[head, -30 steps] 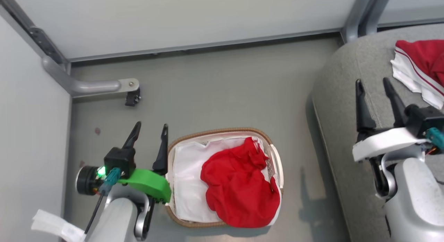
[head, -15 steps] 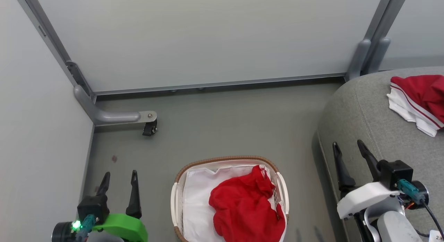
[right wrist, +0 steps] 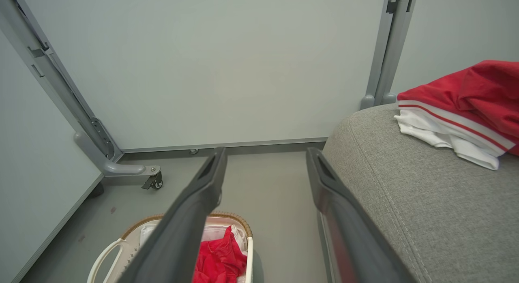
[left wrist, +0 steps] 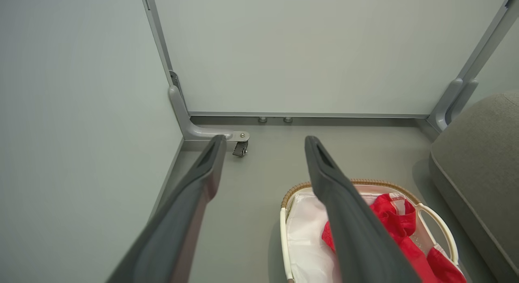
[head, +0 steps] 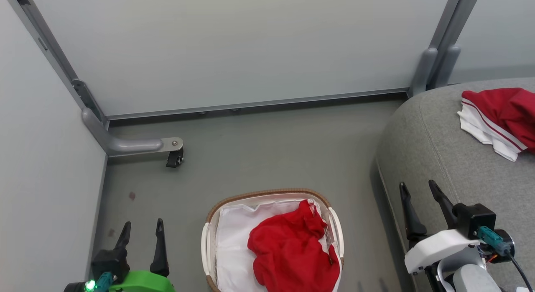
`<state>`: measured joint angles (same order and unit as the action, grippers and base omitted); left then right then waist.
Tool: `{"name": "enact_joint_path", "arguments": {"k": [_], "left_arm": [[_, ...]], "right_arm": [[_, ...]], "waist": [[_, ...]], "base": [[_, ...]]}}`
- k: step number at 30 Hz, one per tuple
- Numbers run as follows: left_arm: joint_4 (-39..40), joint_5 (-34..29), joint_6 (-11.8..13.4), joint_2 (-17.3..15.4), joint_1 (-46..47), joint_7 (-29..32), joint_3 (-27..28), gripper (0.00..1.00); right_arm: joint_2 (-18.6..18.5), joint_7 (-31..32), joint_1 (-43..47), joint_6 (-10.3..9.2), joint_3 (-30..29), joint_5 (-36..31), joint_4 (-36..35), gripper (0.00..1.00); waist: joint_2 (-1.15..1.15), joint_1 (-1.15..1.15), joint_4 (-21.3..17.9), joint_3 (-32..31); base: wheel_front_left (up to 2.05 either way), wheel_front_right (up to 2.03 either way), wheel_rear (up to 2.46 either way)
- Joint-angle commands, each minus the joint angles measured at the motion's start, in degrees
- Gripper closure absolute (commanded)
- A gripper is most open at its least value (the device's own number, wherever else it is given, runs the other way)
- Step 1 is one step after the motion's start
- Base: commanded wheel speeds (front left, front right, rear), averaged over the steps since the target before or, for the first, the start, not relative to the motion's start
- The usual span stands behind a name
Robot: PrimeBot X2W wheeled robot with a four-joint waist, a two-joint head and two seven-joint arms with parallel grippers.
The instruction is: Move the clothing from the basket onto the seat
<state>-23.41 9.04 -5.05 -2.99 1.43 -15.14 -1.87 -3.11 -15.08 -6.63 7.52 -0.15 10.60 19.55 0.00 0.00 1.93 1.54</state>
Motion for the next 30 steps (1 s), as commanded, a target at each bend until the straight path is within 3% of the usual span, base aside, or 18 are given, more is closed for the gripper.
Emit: {"name": "enact_joint_path", "arguments": {"k": [1, 17, 30], "left_arm": [[-0.2, -0.2, -0.3, 0.0, 0.7, 0.0, -0.1, 0.00], [-6.7, 5.6, -1.9, 0.0, 19.4, 0.0, -9.4, 0.00], [-22.8, 5.8, -2.4, -0.1, 36.4, 0.0, -17.6, 0.00]], "right_arm": [[-0.1, -0.1, -1.2, -0.06, 0.0, -0.4, -0.5, 0.00], [0.1, -0.1, -16.4, -0.06, 4.5, 1.2, -7.3, 0.00], [0.1, -0.1, -25.2, -0.06, 9.0, 5.4, -13.0, 0.00]], "waist": [[0.00, 0.00, -0.4, 1.0], [0.00, 0.00, -5.5, 20.6], [0.00, 0.00, -12.2, 35.5]], "base": [[0.00, 0.00, 0.00], [0.00, 0.00, 0.00], [0.00, 0.00, 0.00]]}}
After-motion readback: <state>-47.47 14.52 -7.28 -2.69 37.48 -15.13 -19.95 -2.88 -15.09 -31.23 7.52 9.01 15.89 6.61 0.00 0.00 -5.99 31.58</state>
